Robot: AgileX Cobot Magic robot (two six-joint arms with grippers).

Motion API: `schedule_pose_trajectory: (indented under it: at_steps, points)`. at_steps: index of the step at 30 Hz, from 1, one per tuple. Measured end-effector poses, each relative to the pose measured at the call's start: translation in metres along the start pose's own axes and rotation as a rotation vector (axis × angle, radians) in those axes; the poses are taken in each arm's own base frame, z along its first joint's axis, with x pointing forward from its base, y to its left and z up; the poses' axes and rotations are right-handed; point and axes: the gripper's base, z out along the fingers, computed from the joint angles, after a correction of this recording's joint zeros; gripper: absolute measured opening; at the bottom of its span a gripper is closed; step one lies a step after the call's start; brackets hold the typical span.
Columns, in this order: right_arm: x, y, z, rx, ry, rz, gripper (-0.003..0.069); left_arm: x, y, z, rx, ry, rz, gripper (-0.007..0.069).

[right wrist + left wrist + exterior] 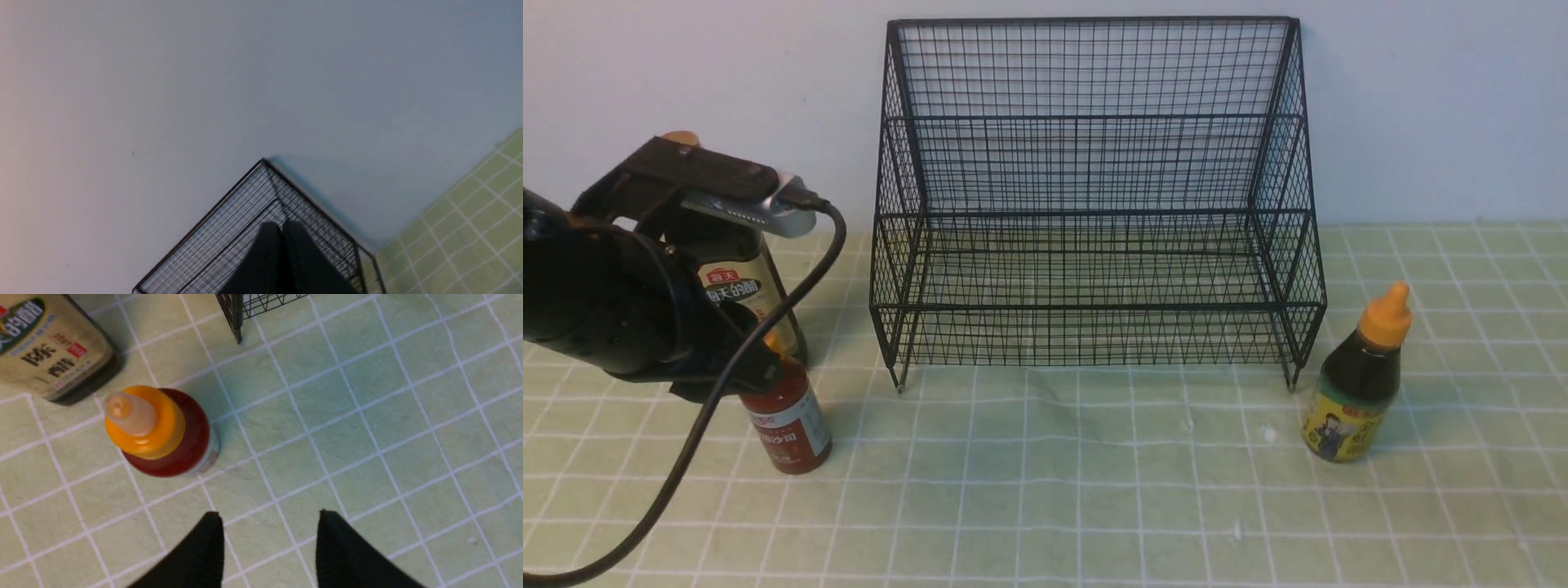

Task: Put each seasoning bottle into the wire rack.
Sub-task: Use the left arm to grab the condiment bottle closest to it

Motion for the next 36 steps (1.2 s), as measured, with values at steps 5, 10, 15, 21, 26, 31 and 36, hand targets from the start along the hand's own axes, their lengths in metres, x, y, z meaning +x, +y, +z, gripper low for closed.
schedule_pose_trajectory:
  at_steps: [5, 10, 15, 21, 26, 31, 36]
  points:
    - [-0.022, 0.039, 0.010, 0.005, 0.230, -0.207, -0.0013, -0.003, 0.004, 0.001, -0.042, -0.024, 0.000, 0.0406]
    - [-0.035, 0.063, 0.037, 0.053, 0.543, -0.393, -0.0013, -0.009, 0.011, 0.012, -0.075, -0.050, -0.021, 0.0438]
    - [-0.037, 0.067, 0.049, 0.042, 0.605, -0.428, -0.0013, -0.015, 0.017, 0.025, -0.100, -0.072, -0.047, 0.0438]
    - [-0.036, 0.069, 0.050, 0.019, 0.608, -0.438, -0.0013, -0.018, 0.023, 0.044, -0.106, -0.056, -0.058, 0.0438]
    - [-0.036, 0.069, 0.050, 0.017, 0.608, -0.444, -0.0013, -0.019, 0.028, 0.060, -0.110, -0.043, -0.067, 0.0438]
    - [-0.036, 0.069, 0.050, 0.017, 0.608, -0.445, -0.0013, -0.018, 0.030, 0.071, -0.106, -0.017, -0.071, 0.0438]
    - [-0.036, 0.069, 0.050, 0.016, 0.608, -0.444, -0.0013, -0.017, 0.032, 0.082, -0.102, 0.008, -0.073, 0.0413]
